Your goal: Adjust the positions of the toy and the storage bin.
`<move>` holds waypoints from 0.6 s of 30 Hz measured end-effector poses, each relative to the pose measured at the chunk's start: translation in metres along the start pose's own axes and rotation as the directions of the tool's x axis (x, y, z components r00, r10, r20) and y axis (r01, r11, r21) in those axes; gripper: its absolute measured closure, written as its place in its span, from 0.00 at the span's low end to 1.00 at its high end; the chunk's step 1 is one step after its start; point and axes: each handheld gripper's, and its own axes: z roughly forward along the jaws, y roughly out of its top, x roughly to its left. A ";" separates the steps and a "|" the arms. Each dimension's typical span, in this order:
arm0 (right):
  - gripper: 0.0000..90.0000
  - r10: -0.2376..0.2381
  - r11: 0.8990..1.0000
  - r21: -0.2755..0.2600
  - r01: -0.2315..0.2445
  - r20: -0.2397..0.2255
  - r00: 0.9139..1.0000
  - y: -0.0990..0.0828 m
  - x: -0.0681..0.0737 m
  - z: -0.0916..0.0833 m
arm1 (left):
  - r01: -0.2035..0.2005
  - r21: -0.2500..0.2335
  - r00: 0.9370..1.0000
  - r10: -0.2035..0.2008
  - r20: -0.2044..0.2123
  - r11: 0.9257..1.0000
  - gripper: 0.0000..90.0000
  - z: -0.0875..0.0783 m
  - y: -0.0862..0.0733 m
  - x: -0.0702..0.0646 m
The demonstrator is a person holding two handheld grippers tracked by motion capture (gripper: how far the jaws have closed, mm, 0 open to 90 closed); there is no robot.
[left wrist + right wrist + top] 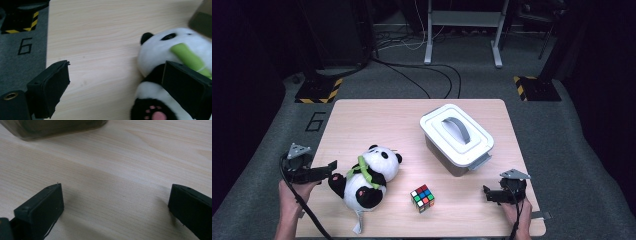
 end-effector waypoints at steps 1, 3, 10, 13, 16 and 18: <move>0.00 0.001 1.000 -0.002 -0.001 -0.001 1.000 0.000 0.000 0.000 | -0.010 0.002 1.000 0.010 0.009 1.000 0.08 0.000 0.002 -0.005; 0.00 -0.001 1.000 -0.002 0.001 -0.001 1.000 0.000 0.000 0.000 | -0.032 0.006 0.999 0.032 0.009 0.999 0.09 0.000 0.005 -0.017; 0.01 -0.011 1.000 -0.010 0.011 0.001 1.000 -0.001 0.000 -0.001 | -0.067 0.050 0.997 0.064 0.047 0.997 0.13 0.015 0.006 -0.050; 0.02 -0.011 1.000 -0.010 0.011 0.001 1.000 -0.001 0.001 -0.001 | -0.066 0.071 0.996 0.061 0.070 0.995 0.15 0.024 0.006 -0.058; 0.02 -0.010 1.000 -0.009 0.010 -0.001 1.000 -0.001 0.000 -0.001 | -0.074 0.099 0.993 0.065 0.094 0.992 0.18 0.032 0.009 -0.064; 0.02 -0.009 1.000 -0.009 0.009 -0.002 1.000 -0.001 0.000 -0.001 | -0.086 0.115 0.993 0.075 0.097 0.990 0.22 0.036 0.012 -0.069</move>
